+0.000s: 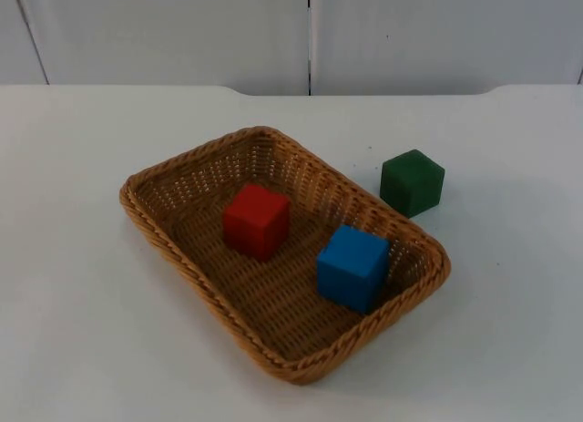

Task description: Pick up one cube with each hand and place exactly two cubes into the same basket, leaving the remaining cube outside.

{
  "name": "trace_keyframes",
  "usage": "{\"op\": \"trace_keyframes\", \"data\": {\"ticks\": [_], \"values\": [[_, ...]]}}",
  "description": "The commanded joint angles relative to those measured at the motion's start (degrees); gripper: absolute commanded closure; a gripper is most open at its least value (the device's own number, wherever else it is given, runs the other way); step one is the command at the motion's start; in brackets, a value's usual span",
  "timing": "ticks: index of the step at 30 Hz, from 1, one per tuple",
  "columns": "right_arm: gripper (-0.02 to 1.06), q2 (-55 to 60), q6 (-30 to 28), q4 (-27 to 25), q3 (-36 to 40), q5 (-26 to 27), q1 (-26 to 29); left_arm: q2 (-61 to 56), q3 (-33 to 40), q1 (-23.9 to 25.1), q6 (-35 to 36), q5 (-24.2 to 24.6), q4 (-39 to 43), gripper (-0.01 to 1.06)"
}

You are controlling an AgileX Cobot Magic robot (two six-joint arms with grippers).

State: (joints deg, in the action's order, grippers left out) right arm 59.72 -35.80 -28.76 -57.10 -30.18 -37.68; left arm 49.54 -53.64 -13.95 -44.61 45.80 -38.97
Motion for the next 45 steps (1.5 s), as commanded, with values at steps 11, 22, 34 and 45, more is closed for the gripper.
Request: {"op": "trace_keyframes", "data": {"ticks": [11,22,34,45], "values": [[0.38,-6.95,0.22,0.36,12.08,4.70,-0.27,-13.05,11.22,-0.23,3.53,-1.14,1.90,0.09],[0.38,-17.48,0.22,0.79,20.06,5.29,-0.27,-22.04,15.29,-0.23,11.24,2.06,8.88,0.09],[0.38,-28.08,7.36,7.85,20.83,0.02,-0.27,-32.28,19.42,-0.23,20.27,4.86,15.60,0.09],[0.38,-34.09,27.97,27.25,20.83,-10.66,-0.27,-41.62,20.29,-0.23,29.09,9.44,24.38,0.09]]}}
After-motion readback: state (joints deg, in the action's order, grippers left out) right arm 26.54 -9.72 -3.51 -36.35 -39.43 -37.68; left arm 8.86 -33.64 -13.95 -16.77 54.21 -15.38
